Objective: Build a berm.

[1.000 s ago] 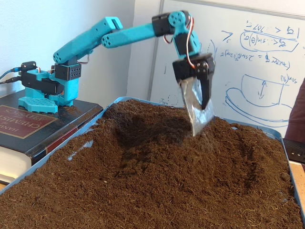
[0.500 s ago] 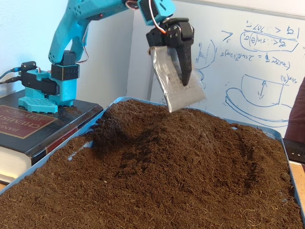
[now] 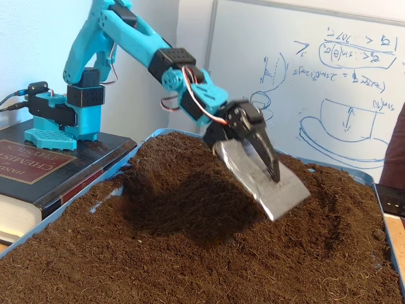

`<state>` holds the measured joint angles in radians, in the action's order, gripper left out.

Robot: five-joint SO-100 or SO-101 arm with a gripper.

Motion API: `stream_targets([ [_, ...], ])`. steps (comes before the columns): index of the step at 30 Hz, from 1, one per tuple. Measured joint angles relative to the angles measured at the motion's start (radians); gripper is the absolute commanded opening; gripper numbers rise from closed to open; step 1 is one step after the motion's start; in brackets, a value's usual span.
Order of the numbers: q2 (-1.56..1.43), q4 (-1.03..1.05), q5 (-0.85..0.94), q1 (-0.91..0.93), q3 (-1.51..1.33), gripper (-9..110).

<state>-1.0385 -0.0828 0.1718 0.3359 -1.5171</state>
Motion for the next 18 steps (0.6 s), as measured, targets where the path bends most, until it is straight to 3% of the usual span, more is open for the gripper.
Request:
stream_targets([
  [9,0.446,0.247,0.0,-0.051,0.555,0],
  [18,0.586,0.986,0.0,-0.054,1.071,1],
])
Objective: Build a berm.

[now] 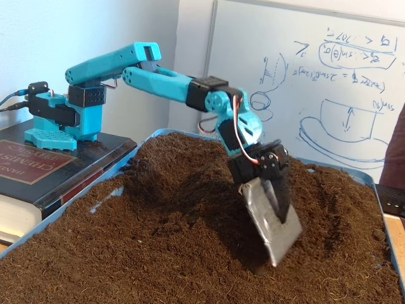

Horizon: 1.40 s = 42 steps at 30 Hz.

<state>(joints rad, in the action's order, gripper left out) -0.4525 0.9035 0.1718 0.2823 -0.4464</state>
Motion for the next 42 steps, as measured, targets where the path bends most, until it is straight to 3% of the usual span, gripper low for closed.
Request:
stream_targets([
  [3,0.025,0.202,0.0,-0.009,0.087,1],
  [5,0.048,0.232,0.0,-0.015,0.137,1],
  [19,0.345,-0.253,0.0,-0.017,0.403,1],
  [35,0.548,-0.29,0.011,-0.025,0.463,1],
  [42,0.526,-0.081,0.012,-0.025,0.5,1],
])
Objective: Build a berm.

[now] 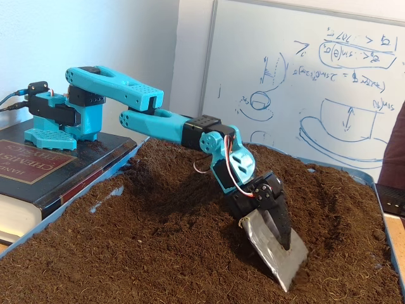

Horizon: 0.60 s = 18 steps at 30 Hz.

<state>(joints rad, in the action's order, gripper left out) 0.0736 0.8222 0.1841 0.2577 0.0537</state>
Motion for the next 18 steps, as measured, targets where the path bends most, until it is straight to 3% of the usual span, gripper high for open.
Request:
stream_targets([
  [8,-0.087,0.328,0.0,0.0,0.008,1],
  [18,-0.153,0.543,0.0,0.002,0.006,1],
])
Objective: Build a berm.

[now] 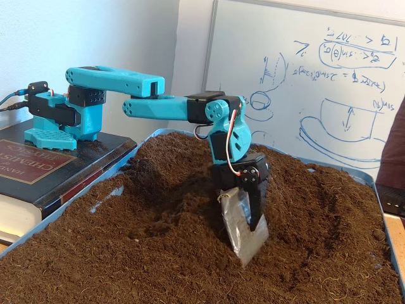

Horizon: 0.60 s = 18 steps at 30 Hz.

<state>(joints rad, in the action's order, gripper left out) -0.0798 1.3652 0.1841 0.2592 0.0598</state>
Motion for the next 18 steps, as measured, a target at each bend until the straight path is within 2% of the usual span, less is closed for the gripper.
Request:
stream_targets([
  [11,-0.075,0.08,0.0,0.0,-0.018,1],
  [18,-0.258,0.098,0.0,-0.049,-0.02,1],
])
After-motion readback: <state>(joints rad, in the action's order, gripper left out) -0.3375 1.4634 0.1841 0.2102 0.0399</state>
